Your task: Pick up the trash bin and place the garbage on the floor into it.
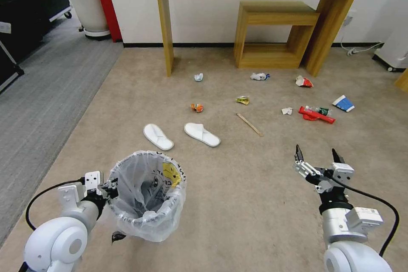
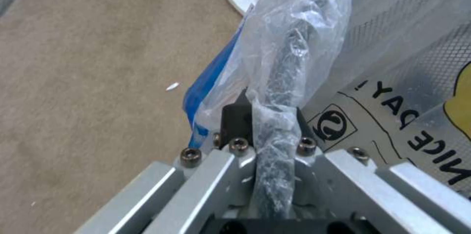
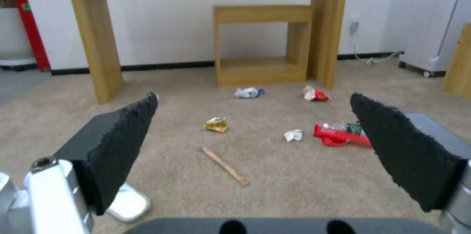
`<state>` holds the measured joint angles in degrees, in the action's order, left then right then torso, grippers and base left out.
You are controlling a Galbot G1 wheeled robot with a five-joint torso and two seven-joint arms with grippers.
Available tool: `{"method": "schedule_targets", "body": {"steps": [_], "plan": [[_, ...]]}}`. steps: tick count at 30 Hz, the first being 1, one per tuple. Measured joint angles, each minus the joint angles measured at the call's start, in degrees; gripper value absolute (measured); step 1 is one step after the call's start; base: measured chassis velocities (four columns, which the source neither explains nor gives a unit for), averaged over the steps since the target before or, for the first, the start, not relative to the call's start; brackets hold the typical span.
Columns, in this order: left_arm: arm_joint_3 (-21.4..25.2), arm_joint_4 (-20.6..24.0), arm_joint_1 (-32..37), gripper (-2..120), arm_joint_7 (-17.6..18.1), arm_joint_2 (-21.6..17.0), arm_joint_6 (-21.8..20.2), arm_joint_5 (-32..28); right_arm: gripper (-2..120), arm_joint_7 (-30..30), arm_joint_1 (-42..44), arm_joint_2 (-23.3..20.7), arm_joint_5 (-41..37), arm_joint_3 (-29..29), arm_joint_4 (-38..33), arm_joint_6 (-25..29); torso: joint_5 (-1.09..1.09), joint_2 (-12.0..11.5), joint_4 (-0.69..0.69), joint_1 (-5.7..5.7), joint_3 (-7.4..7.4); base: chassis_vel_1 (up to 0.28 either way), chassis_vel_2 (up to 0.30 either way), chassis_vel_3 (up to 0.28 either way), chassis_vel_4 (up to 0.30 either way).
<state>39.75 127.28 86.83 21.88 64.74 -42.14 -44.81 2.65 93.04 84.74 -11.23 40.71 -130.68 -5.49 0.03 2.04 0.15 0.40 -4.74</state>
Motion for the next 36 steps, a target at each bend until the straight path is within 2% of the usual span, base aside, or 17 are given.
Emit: {"method": "schedule_targets", "body": {"steps": [36], "plan": [[-0.4, -1.6, -1.2, 1, 0.1, 0.0, 0.0, -0.3, 100, -0.1, -1.1, -0.2, -0.4, 0.1, 0.7, -0.5, 0.00, 0.0, 0.00, 0.01, 0.00, -0.129, 0.134, 0.135, -0.132]]}}
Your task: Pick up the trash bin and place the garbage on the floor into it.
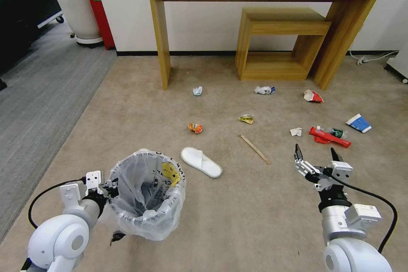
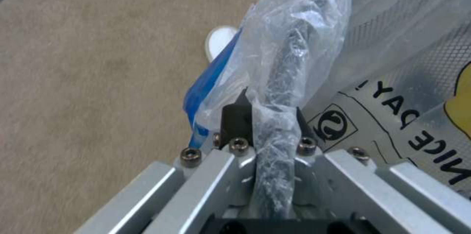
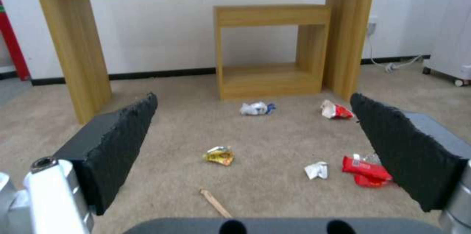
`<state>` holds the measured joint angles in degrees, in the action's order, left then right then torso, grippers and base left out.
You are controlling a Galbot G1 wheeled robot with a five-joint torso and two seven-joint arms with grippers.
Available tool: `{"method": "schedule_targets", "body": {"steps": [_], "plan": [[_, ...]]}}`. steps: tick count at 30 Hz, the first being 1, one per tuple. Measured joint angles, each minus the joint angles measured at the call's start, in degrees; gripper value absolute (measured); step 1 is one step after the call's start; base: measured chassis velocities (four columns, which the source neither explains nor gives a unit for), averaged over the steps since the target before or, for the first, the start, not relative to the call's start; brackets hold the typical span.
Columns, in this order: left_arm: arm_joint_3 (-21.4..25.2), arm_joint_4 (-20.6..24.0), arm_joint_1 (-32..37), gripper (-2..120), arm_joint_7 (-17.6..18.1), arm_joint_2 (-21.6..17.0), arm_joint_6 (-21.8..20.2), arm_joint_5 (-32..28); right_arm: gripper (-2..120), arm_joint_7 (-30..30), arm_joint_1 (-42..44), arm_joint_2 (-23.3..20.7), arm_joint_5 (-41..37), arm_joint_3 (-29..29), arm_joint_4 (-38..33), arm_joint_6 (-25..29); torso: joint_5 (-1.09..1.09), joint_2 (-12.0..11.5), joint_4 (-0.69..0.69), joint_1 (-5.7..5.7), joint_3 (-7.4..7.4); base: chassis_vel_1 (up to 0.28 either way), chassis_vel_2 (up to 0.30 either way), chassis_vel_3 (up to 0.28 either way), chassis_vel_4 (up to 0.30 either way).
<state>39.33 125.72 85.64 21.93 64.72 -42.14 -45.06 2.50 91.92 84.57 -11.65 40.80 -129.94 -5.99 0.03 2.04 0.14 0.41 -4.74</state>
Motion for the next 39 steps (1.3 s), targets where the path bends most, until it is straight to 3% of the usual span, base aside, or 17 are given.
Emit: {"method": "schedule_targets", "body": {"steps": [27, 39], "plan": [[0.1, -0.9, 0.0, 1, 0.0, 0.0, 0.0, 0.1, 100, 1.5, 0.2, 0.2, 0.1, -0.3, 0.3, 1.7, 0.00, 0.0, 0.00, 0.00, 0.00, -0.020, 0.023, 0.023, -0.019], [0.2, -0.9, 0.2, 1, 0.0, 0.1, 0.0, 0.3, 100, 1.1, 0.2, 0.2, 0.1, -0.4, 0.4, 1.7, -0.03, 0.0, -0.01, 0.00, 0.00, 0.152, 0.151, -0.159, -0.161]]}}
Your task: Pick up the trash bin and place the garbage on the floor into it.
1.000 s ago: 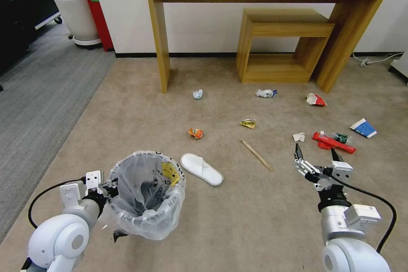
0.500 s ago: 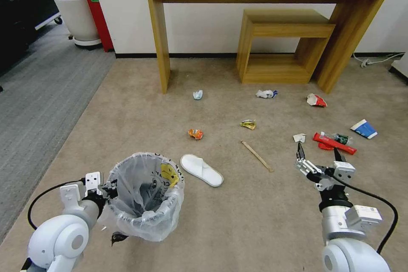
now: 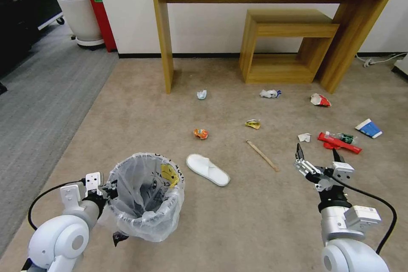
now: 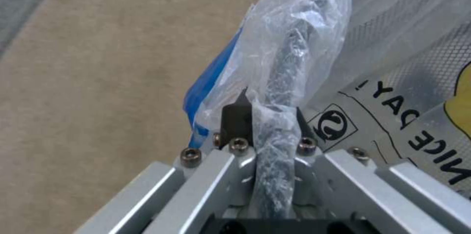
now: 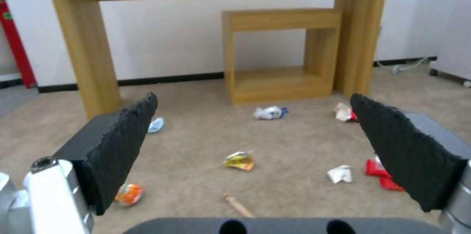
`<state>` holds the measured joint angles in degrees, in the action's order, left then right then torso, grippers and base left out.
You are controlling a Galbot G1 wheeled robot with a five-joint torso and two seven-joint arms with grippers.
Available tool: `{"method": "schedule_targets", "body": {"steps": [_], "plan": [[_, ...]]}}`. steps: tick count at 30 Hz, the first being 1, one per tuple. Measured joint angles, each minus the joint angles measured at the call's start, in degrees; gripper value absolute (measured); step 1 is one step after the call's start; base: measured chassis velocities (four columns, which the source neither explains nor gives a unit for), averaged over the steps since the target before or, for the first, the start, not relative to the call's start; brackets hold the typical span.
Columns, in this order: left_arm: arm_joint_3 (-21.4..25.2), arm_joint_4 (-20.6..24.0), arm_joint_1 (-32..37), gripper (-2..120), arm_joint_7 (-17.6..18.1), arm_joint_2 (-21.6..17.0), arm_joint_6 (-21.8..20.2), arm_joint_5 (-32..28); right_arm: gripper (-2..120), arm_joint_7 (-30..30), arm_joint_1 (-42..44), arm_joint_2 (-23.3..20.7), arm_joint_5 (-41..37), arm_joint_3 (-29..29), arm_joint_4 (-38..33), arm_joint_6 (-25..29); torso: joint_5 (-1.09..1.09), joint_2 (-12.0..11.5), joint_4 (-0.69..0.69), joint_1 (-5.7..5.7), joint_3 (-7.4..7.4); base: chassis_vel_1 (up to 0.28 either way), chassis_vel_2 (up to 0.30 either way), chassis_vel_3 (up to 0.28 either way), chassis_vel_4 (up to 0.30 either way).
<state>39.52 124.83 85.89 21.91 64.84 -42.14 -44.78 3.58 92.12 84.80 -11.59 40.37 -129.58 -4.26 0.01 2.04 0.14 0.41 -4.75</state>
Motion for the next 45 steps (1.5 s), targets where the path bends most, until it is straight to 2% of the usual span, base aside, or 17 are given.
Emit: {"method": "schedule_targets", "body": {"steps": [2, 5, 7, 9, 17, 45], "plan": [[0.0, 0.0, 0.0, 1, 0.0, 0.0, 0.0, 0.0, 100, 0.0, 0.0, 0.0, 0.0, 0.0, 0.0, 0.0, 0.08, 0.0, 0.00, 0.00, 0.00, 0.236, 0.254, -0.247, -0.226], [0.0, 0.0, 0.1, 1, 0.0, 0.1, 0.0, 0.1, 100, -0.1, -0.1, 0.0, 0.0, 0.0, 0.2, 0.1, -0.01, 0.0, 0.00, -0.01, 0.01, 0.261, 0.251, -0.252, -0.257], [0.1, -0.1, 0.1, 1, 0.0, 0.1, 0.0, 0.2, 100, -0.1, -0.1, 0.0, 0.0, 0.0, 0.2, 0.1, 0.06, 0.0, 0.00, 0.00, 0.00, 0.250, 0.244, -0.257, -0.255], [0.0, -0.1, 0.1, 1, 0.0, 0.1, 0.0, 0.2, 100, -0.1, -0.2, 0.0, 0.0, 0.0, 0.3, 0.2, 0.00, 0.0, 0.00, 0.00, 0.01, 0.227, 0.235, -0.245, -0.258], [0.0, -0.6, -0.1, 1, 0.1, 0.2, 0.0, 0.3, 100, -0.6, -0.4, -0.2, 0.1, 0.0, 0.7, 1.0, 0.04, 0.0, 0.00, 0.00, 0.01, 0.158, 0.145, -0.140, -0.152], [-0.2, -1.8, -1.1, 1, 0.0, 0.3, 0.0, 0.1, 100, -1.4, -0.8, -1.0, -0.4, 0.5, 1.2, 0.1, 0.03, 0.0, 0.00, 0.00, 0.00, -0.006, -0.003, 0.002, 0.003]]}}
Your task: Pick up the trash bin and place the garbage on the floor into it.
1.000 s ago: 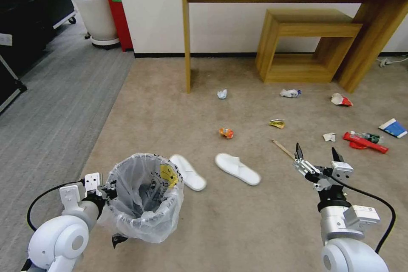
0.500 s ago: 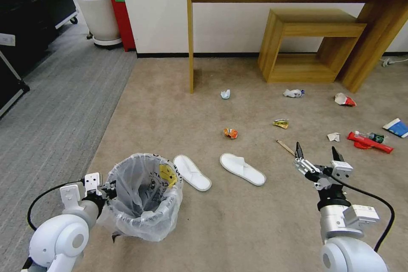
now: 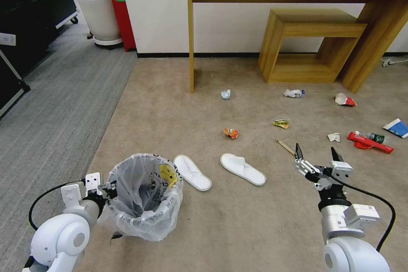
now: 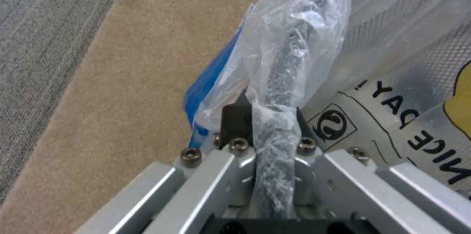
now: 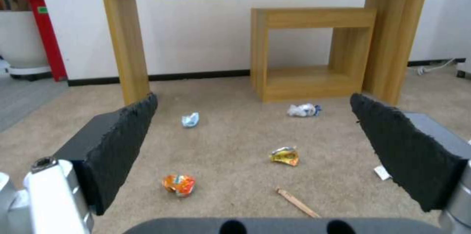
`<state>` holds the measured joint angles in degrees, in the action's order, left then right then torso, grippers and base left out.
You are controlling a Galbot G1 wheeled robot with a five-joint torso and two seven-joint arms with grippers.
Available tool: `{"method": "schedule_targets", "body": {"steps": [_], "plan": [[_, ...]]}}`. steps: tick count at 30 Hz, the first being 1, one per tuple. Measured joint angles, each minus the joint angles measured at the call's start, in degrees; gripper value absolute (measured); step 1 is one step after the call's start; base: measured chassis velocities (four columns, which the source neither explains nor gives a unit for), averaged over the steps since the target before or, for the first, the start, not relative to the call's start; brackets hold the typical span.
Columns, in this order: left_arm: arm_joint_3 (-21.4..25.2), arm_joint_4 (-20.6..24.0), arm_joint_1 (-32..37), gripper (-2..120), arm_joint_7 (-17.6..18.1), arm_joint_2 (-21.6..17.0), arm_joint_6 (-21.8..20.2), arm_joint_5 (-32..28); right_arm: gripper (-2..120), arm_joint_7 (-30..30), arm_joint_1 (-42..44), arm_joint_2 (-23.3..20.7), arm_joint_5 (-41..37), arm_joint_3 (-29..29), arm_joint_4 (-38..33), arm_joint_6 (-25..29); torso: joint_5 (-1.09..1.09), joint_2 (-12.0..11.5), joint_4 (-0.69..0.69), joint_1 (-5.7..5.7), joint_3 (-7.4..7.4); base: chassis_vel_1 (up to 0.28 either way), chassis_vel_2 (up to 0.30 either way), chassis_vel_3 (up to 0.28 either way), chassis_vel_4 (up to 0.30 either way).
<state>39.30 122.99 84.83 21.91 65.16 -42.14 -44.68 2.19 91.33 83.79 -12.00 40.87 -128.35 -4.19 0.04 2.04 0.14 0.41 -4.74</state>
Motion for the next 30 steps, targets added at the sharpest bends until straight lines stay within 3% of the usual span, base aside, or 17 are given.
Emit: {"method": "schedule_targets", "body": {"steps": [17, 30], "plan": [[0.2, 0.0, 0.0, 1, 0.0, -0.3, 0.0, 0.0, 100, -0.4, -0.1, 0.2, 0.4, -0.3, 0.0, -0.2, 0.00, 0.0, 0.00, 0.00, 0.00, 0.000, 0.000, 0.000, 0.000], [0.3, 0.1, 0.2, 1, 0.0, -0.3, 0.0, 0.0, 100, -0.6, -0.1, 0.3, 0.7, -0.4, 0.0, -0.2, -0.01, 0.0, 0.00, 0.00, 0.00, -0.071, 0.071, 0.062, -0.067]]}}
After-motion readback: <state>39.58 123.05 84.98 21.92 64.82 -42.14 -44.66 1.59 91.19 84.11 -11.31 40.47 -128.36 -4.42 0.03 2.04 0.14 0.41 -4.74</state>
